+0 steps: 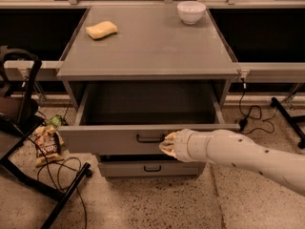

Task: Close top drawer

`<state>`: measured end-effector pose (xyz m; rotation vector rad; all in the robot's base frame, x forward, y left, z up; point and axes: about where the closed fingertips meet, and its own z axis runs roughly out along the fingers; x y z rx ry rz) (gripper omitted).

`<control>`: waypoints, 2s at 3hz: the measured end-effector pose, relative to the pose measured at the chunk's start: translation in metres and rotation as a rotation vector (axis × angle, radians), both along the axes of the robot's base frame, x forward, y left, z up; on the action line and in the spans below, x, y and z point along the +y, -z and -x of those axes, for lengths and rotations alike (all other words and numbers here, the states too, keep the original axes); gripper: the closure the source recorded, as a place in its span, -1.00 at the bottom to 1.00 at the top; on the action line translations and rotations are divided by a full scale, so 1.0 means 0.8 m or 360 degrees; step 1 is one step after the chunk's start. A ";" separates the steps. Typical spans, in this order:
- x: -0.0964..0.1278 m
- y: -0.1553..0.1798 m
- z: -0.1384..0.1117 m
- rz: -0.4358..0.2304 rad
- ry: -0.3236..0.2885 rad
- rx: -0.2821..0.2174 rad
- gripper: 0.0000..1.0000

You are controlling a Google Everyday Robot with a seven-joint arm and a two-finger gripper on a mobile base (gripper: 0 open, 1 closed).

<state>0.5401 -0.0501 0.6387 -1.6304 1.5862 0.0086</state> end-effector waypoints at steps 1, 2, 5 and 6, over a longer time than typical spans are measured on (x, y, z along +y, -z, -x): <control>0.001 0.003 -0.021 -0.0014 0.0014 0.0013 1.00; 0.010 0.009 -0.052 -0.0005 0.0015 0.0041 1.00; 0.011 0.014 -0.077 -0.0004 0.0035 0.0067 1.00; 0.010 0.015 -0.101 -0.0010 0.0073 0.0092 1.00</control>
Offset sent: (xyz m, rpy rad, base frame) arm 0.1197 0.0297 -0.0190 -0.0120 0.0745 -0.0183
